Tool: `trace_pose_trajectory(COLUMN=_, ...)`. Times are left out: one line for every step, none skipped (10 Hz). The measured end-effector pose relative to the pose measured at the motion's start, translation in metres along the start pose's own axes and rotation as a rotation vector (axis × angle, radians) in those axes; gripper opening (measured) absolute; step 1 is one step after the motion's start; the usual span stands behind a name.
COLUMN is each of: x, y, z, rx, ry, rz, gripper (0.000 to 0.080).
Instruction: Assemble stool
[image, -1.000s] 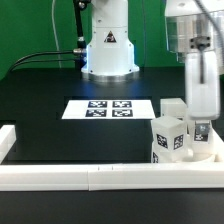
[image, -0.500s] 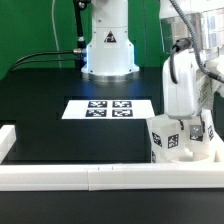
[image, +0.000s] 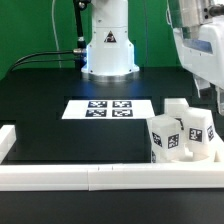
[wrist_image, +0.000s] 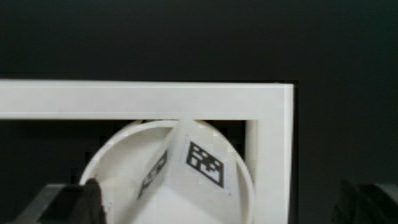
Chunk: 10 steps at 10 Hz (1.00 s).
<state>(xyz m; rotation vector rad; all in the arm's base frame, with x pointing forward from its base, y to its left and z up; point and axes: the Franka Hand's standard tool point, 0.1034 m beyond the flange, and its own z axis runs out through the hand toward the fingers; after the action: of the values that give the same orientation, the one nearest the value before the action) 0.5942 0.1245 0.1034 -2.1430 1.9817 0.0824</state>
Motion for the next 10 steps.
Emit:
trace_pose_trajectory(x=0.000, y=0.000, z=0.000, rx=0.000, ry=0.000, rz=-0.083, gripper=0.0648)
trace_pose_trajectory(x=0.000, y=0.000, z=0.000, rx=0.000, ry=0.001, rz=-0.123, gripper=0.0648)
trace_pose_trajectory(x=0.001, y=0.000, z=-0.001, rx=-0.009, ry=0.003, rz=-0.259, gripper=0.0648)
trace_pose_trajectory(x=-0.001, y=-0.003, z=-0.006, rx=-0.043, ry=0.002, rz=-0.475, gripper=0.0648)
trace_pose_trajectory(x=-0.003, y=-0.010, z=-0.010, rx=-0.059, ry=0.014, rz=-0.705, gripper=0.0648)
trace_pose_trajectory(x=-0.005, y=-0.012, z=-0.007, rx=-0.083, ry=0.012, rz=-0.911, gripper=0.0648)
trace_pose_trajectory(x=-0.004, y=-0.013, z=-0.005, rx=-0.098, ry=0.000, rz=-0.970, gripper=0.0648)
trace_pose_trajectory(x=-0.002, y=-0.014, z=-0.006, rx=-0.100, ry=0.002, rz=-1.019, gripper=0.0648)
trace_pose_trajectory(x=-0.001, y=-0.013, z=-0.005, rx=-0.103, ry=0.002, rz=-1.065, gripper=0.0648)
trace_pose_trajectory(x=0.000, y=-0.013, z=-0.005, rx=-0.105, ry=-0.001, rz=-1.148, gripper=0.0648)
